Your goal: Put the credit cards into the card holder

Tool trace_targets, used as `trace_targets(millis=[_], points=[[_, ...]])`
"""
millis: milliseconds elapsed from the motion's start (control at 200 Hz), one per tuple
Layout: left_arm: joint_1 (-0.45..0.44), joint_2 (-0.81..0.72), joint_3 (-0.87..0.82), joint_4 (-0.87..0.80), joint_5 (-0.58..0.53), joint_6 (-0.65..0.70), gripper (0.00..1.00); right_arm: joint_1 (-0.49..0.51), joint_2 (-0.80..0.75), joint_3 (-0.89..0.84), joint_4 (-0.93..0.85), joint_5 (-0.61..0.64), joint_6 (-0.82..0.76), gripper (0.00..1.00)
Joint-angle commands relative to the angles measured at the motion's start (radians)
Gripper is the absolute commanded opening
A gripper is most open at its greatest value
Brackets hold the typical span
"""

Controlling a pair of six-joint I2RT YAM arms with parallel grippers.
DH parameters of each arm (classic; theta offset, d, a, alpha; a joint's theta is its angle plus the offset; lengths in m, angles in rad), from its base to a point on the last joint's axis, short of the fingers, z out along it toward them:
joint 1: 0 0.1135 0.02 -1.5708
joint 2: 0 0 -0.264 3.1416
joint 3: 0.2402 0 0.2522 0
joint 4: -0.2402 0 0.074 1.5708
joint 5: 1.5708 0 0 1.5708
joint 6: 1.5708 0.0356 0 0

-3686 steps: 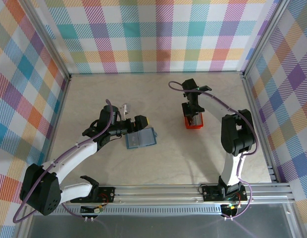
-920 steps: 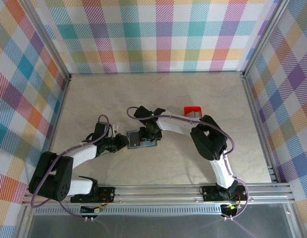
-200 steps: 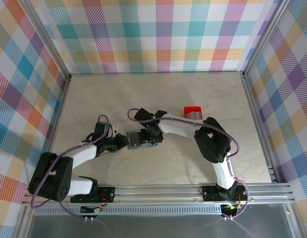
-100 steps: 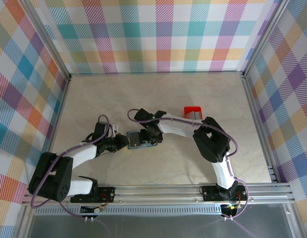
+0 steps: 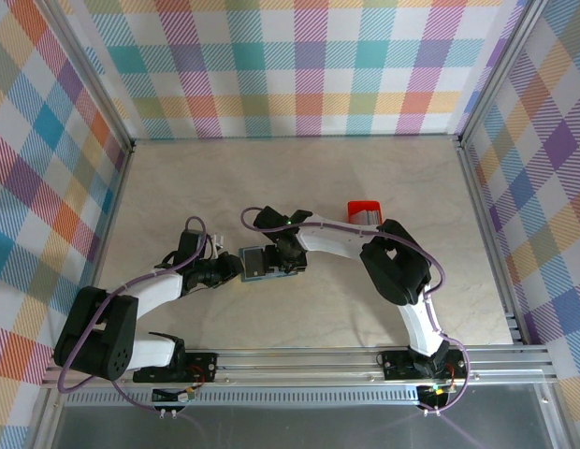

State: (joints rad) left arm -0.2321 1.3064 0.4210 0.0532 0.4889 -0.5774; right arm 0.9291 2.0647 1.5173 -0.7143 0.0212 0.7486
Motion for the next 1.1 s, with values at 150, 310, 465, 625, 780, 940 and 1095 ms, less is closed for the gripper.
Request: trace_targets(millis=[150, 310, 465, 625, 780, 940, 1095], points=[[0.007, 0.021, -0.02, 0.014, 0.021, 0.022, 0.19, -0.013, 0.024, -0.006, 0.038, -0.043, 0.028, 0.61], [0.005, 0.02, -0.019, 0.01, 0.023, 0.022, 0.19, -0.018, 0.032, 0.001, 0.062, -0.074, 0.035, 0.61], [0.007, 0.016, -0.019, 0.009, 0.021, 0.022, 0.19, -0.019, 0.039, 0.006, 0.077, -0.086, 0.036, 0.6], [0.007, 0.013, -0.019, 0.004, 0.019, 0.022, 0.19, -0.019, 0.04, 0.013, 0.089, -0.099, 0.032, 0.6], [0.007, 0.011, -0.02, 0.004, 0.019, 0.024, 0.19, -0.019, 0.042, 0.02, 0.103, -0.116, 0.027, 0.58], [0.006, 0.01, -0.027, 0.007, 0.019, 0.022, 0.19, -0.019, 0.045, 0.026, 0.118, -0.125, 0.023, 0.56], [0.006, 0.0, -0.028, -0.002, 0.013, 0.022, 0.19, -0.019, 0.048, 0.032, 0.136, -0.142, 0.012, 0.54]])
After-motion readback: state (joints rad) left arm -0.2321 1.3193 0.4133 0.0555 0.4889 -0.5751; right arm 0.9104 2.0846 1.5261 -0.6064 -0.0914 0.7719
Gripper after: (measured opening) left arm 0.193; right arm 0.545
